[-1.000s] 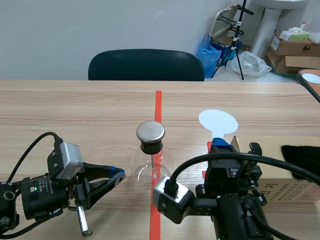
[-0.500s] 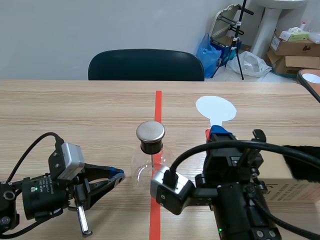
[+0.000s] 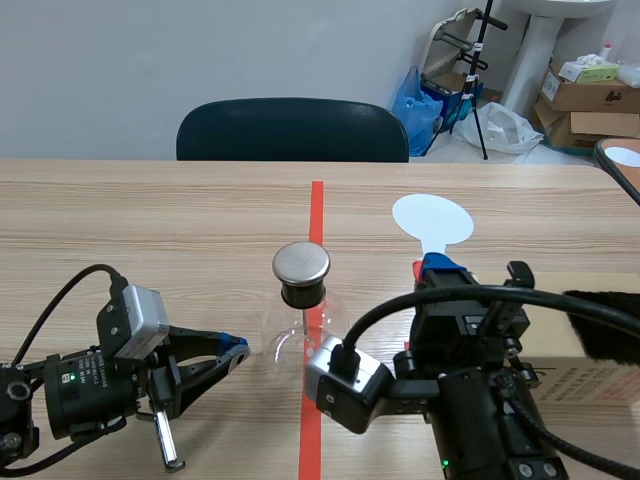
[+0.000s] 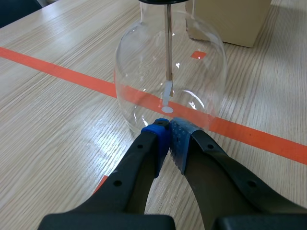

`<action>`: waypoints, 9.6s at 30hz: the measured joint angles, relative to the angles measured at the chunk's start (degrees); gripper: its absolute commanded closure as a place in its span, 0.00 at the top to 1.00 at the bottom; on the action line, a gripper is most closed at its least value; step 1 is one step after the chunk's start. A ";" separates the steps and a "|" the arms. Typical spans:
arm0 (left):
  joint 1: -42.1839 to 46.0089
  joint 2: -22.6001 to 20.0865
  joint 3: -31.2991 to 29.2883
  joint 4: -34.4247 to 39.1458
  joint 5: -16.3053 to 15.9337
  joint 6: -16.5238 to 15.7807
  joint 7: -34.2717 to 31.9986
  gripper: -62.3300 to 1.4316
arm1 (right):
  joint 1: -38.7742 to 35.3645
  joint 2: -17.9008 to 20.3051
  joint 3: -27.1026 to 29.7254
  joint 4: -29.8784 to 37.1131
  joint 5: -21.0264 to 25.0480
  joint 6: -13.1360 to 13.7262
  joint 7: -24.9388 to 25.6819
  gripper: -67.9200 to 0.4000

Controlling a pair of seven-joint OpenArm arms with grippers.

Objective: Do the electroscope experiment

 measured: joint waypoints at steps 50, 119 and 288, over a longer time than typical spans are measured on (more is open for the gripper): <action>0.00 0.00 0.00 0.00 0.00 0.00 0.00 0.07 | 0.00 -0.02 0.00 0.00 0.00 0.17 0.24 0.02; 0.00 0.00 0.00 0.00 -0.02 0.02 0.42 0.07 | 0.00 1.25 0.07 0.00 0.00 2.58 20.09 0.02; 0.00 0.00 0.00 0.00 0.00 0.02 0.87 0.07 | 0.00 1.22 0.07 0.00 0.00 2.80 13.92 0.02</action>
